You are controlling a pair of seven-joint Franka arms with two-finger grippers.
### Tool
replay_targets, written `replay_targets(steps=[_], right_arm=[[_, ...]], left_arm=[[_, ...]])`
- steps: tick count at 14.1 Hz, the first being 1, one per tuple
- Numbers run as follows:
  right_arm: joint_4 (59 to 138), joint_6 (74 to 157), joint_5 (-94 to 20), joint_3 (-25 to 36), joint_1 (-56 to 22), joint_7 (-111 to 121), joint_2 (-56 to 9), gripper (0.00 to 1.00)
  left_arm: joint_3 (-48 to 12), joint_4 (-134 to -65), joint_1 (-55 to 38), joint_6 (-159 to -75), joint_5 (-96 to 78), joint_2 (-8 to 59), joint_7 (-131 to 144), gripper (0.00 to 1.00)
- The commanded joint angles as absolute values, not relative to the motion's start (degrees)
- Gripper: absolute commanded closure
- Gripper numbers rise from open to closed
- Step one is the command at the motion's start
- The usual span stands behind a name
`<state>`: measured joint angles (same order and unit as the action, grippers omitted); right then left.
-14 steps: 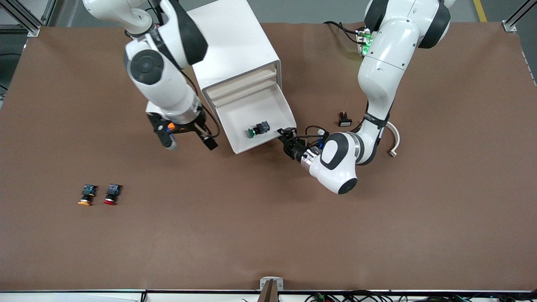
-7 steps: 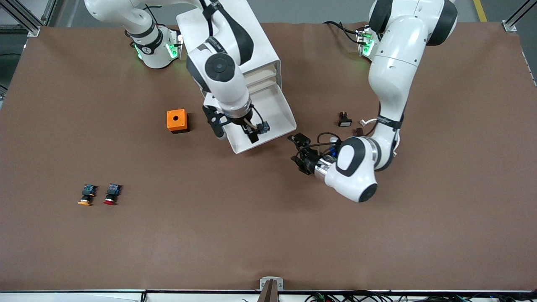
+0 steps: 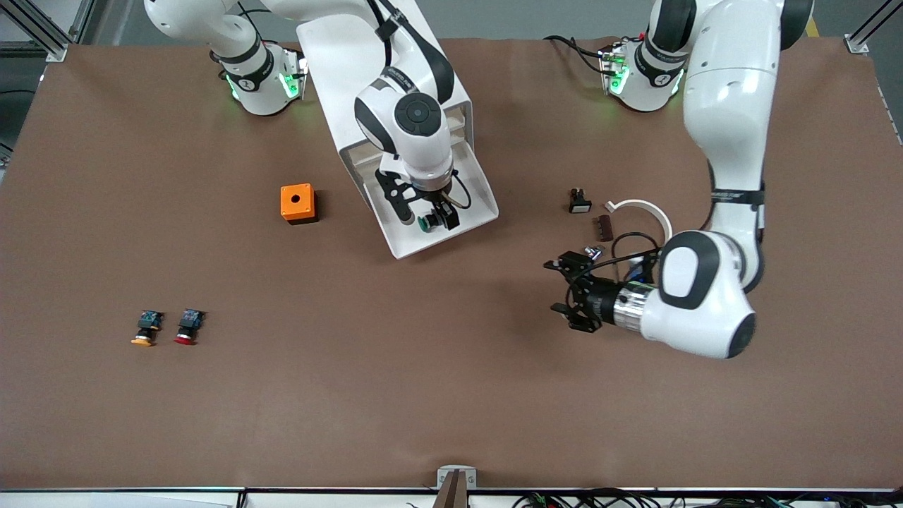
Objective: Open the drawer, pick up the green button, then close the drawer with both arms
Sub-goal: 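Grasp the green button in the drawer while the left gripper withdraws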
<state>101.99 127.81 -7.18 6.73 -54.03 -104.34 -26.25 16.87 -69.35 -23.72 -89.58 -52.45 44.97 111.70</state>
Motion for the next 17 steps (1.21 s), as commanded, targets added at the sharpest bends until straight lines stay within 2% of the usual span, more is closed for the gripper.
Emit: replay_targets(steps=[1,6,8,9,11,12,13,14,15,16,17], right_arm=[[101.4,128.8,-6.1,7.5,-54.8,-105.7,-27.9,0.00],[100.8,129.5,-6.4,7.4,-54.8,-105.8,-30.2,0.02],[100.7,129.5,-6.8,7.3,-55.3,-105.8,-30.3,0.08],[100.7,129.5,-6.8,7.3,-55.5,-105.7,-30.3,0.14],[100.5,129.3,-7.0,7.2,-55.5,-105.5,-30.3,0.35],[100.1,129.3,-7.2,7.2,-55.5,-105.3,-30.3,0.42],[99.9,129.4,-7.2,7.2,-55.5,-105.1,-30.3,0.59],[99.8,129.4,-7.2,7.2,-55.6,-105.0,-30.3,0.69],[99.7,129.4,-7.2,7.2,-56.0,-104.9,-30.3,0.88],[99.1,129.1,-7.2,7.2,-56.1,-104.9,-30.3,0.99],[98.9,128.8,-7.2,7.2,-56.0,-104.9,-30.2,1.00]], left_arm=[[18.7,-70.0,-22.4,-87.6,-47.8,42.0,104.4,0.01],[19.7,-70.0,-22.4,-87.7,-35.9,40.3,87.2,0.01],[21.5,-70.0,-22.8,-88.1,-35.8,40.3,81.9,0.01],[22.4,-70.0,-23.2,-88.7,-35.7,40.3,77.8,0.01],[22.6,-70.0,-23.5,-91.7,-35.7,40.6,74.3,0.01],[22.4,-70.0,-23.8,-93.1,-34.8,40.9,73.5,0.01],[22.4,-70.0,-24.4,-94.1,-32.5,40.9,70.9,0.01],[22.2,-70.1,-25.2,-95.0,-30.5,41.0,67.6,0.01],[22.1,-70.4,-26.2,-95.6,-29.0,41.0,64.2,0.01],[22.1,-70.6,-26.9,-96.3,-28.1,41.6,62.0,0.01],[22.0,-70.7,-27.7,-97.2,-27.2,42.3,60.7,0.01]])
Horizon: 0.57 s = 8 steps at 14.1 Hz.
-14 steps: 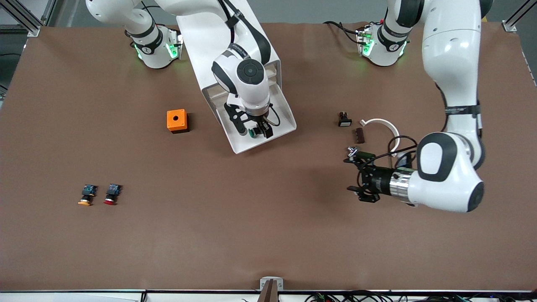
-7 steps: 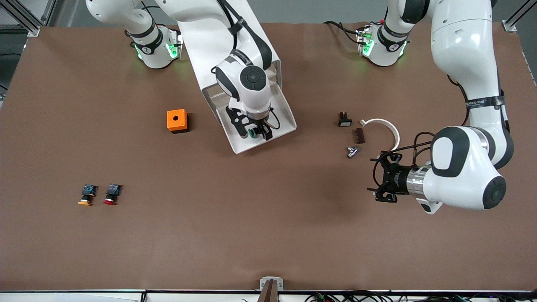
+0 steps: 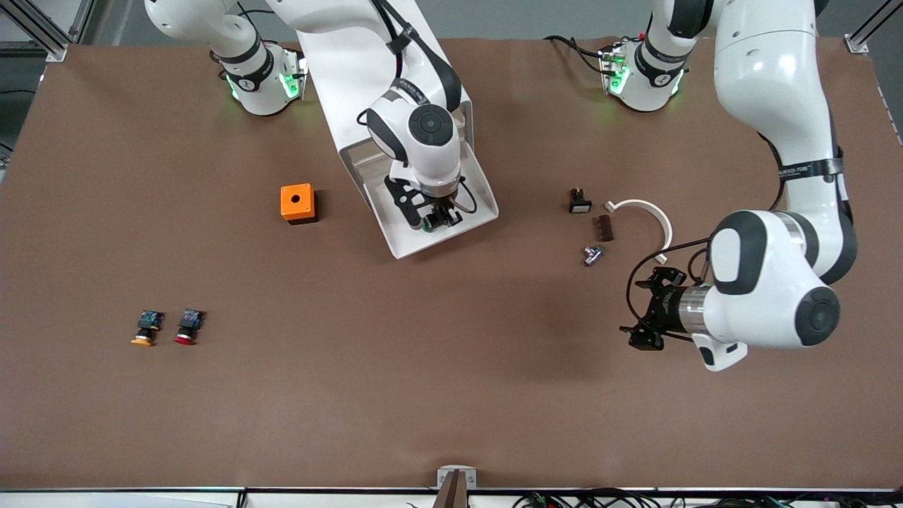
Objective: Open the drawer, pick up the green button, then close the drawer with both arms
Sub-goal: 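Carry the green button toward the red button while the left gripper returns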
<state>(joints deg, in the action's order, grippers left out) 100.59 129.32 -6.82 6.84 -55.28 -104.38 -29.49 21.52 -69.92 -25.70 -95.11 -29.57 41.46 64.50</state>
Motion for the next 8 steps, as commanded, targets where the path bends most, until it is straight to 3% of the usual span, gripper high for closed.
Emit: replay_targets(steps=[1,5,8], right_arm=[[97.8,128.6,-7.2,7.2,-55.5,-104.7,-30.1,1.00],[87.3,117.0,-7.7,7.3,-50.2,-91.6,-29.9,1.00],[86.2,115.3,-8.1,7.4,-44.8,-73.8,-29.1,1.00]], left_arm=[[22.0,-71.0,-28.7,-98.1,-26.1,43.1,60.6,0.01],[21.9,-71.5,-34.1,-103.4,-24.3,46.4,60.6,0.01],[18.6,-71.5,-35.9,-103.5,-22.9,48.0,60.6,0.00]])
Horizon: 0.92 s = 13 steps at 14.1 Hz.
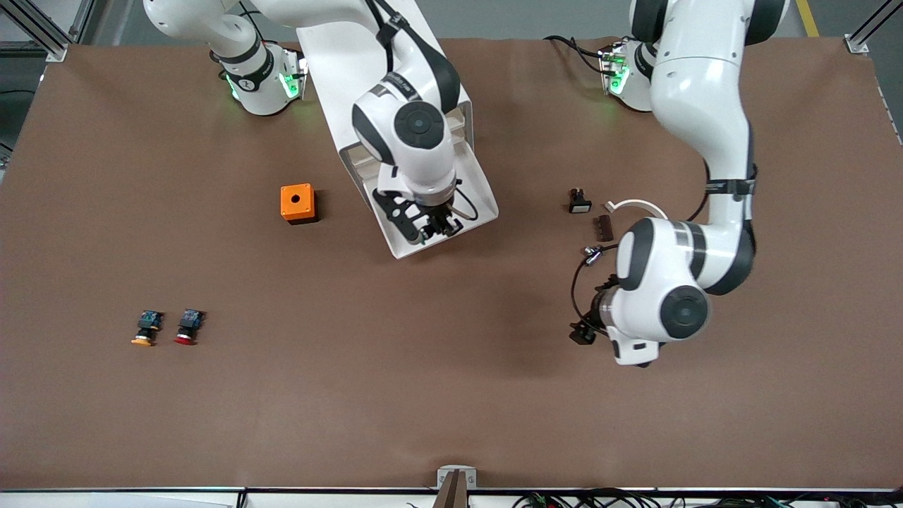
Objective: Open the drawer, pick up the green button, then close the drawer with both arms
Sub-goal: 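Carry the green button toward the red button while the left gripper returns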
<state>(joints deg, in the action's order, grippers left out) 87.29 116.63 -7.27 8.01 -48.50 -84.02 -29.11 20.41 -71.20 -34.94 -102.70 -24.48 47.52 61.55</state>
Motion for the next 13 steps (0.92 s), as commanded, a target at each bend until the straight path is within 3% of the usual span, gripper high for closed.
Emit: replay_targets(steps=[1,6,10,13], right_arm=[[86.6,115.1,-8.1,7.5,-43.0,-68.2,-28.7,1.00],[90.6,113.6,-8.1,7.5,-30.7,-38.3,-26.7,1.00],[93.3,113.6,-8.1,7.4,-21.3,-20.2,-25.9,1.00],[95.2,115.0,-8.1,7.4,-14.4,-10.0,-26.5,1.00]], left_arm=[[16.7,-71.5,-35.9,-103.5,-22.9,48.1,60.6,0.00],[5.7,-71.5,-36.5,-108.7,-22.8,48.5,60.2,0.00],[4.9,-72.8,-42.2,-116.6,-22.7,50.0,59.7,0.00],[5.0,-72.8,-46.0,-118.0,-22.6,51.2,59.7,0.00]])
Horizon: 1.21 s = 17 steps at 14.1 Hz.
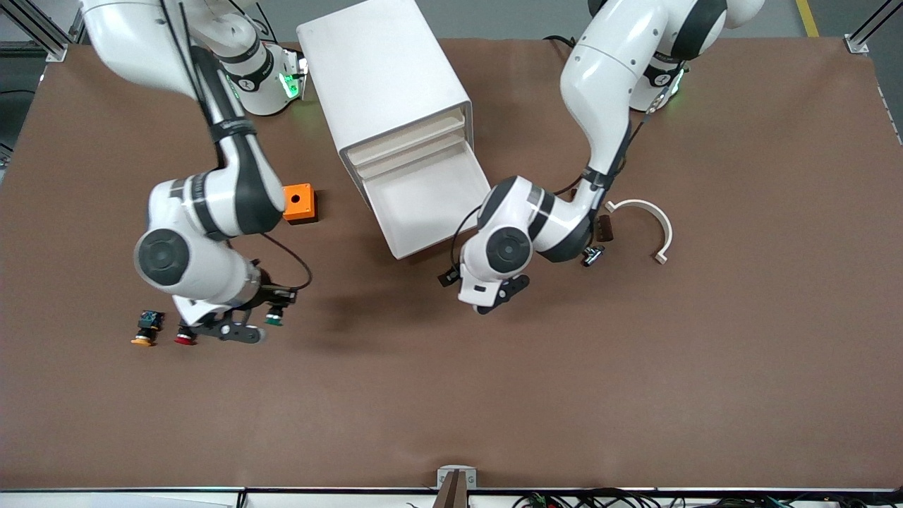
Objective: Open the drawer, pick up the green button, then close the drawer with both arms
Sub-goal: 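Carry the green button toward the red button while the left gripper returns, then push the drawer into the cabinet with the left gripper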
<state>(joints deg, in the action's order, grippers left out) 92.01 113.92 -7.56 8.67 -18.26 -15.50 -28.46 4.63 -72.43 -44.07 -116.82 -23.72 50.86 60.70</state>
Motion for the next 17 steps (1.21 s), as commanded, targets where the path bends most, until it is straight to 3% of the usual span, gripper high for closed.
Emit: replay_targets(steps=[1,5,17], right_arm=[[96.2,116.4,-8.1,7.4,-13.0,-8.2,-26.7,1.00],[102.6,127.7,-8.2,7.3,-10.1,-2.8,-28.9,1.00],[101.4,133.3,-11.6,7.3,-7.2,2.4,-36.2,1.00]], left_arm=[[5.0,-72.9,-47.0,-118.0,-22.5,51.4,59.8,0.00],[4.9,-73.7,-50.9,-117.9,-22.5,50.7,61.2,0.00],[4.7,-75.8,-61.6,-117.9,-23.2,50.5,66.8,0.00]])
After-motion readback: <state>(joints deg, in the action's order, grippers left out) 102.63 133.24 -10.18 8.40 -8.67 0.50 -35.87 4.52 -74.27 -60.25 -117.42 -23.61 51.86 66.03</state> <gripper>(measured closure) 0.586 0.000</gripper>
